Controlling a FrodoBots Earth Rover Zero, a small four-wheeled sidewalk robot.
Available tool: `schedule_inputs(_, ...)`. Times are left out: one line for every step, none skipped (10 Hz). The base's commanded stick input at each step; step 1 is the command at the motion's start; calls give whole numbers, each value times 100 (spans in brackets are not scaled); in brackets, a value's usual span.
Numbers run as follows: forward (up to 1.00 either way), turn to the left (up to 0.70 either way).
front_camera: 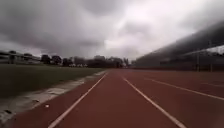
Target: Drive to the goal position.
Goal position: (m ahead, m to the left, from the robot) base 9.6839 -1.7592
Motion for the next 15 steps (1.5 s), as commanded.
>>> schedule_inputs(70,0)
schedule_inputs(70,0)
schedule_inputs(70,0)
schedule_inputs(70,0)
schedule_inputs(70,0)
schedule_inputs(70,0)
schedule_inputs(70,0)
schedule_inputs(70,0)
schedule_inputs(70,0)
schedule_inputs(70,0)
schedule_inputs(70,0)
schedule_inputs(70,0)
schedule_inputs(70,0)
schedule_inputs(70,7)
schedule_inputs(70,7)
